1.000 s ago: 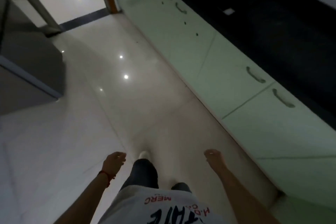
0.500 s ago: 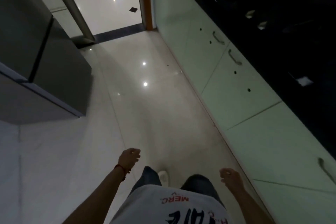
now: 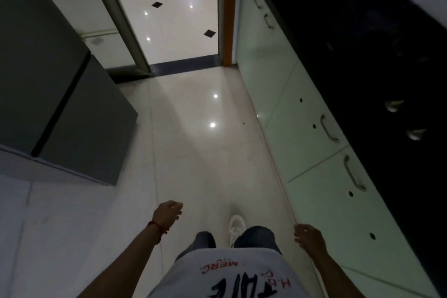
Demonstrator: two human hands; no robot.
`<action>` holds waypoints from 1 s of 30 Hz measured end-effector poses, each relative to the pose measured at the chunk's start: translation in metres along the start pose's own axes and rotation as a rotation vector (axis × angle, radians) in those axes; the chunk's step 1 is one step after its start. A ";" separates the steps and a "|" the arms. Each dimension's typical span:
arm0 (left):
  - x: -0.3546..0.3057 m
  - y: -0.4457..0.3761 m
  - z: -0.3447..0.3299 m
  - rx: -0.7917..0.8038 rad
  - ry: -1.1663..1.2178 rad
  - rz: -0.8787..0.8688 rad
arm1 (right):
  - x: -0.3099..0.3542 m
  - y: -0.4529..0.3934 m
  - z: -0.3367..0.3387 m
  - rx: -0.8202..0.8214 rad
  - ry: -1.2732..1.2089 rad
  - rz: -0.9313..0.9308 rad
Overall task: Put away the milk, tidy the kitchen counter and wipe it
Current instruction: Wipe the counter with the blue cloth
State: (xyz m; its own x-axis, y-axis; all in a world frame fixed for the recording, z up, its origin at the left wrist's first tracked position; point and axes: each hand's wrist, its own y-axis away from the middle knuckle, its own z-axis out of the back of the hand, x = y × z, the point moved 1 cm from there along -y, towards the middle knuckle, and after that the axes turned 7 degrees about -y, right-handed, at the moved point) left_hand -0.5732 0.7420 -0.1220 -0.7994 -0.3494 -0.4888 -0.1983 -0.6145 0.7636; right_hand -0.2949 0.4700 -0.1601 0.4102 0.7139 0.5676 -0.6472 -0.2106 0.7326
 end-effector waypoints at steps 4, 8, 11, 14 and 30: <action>-0.043 -0.031 0.017 -0.051 0.019 -0.007 | 0.103 -0.051 -0.018 0.072 0.052 0.098; -0.072 -0.073 0.042 -0.067 0.081 0.043 | 0.182 -0.094 -0.054 0.086 0.058 0.129; -0.094 -0.118 0.068 -0.057 0.108 0.101 | 0.225 -0.128 -0.086 0.077 0.034 0.117; -0.130 -0.166 0.100 -0.043 0.093 0.113 | 0.260 -0.151 -0.116 0.061 0.008 0.075; -0.434 -0.342 0.156 0.122 -0.201 -0.181 | 0.442 -0.226 -0.175 -0.047 -0.176 0.026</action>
State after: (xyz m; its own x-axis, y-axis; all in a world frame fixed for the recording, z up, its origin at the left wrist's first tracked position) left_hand -0.2471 1.2139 -0.1054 -0.8384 -0.0875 -0.5380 -0.4050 -0.5604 0.7224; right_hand -0.0797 0.9500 -0.1401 0.4965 0.5797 0.6461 -0.6868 -0.1928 0.7008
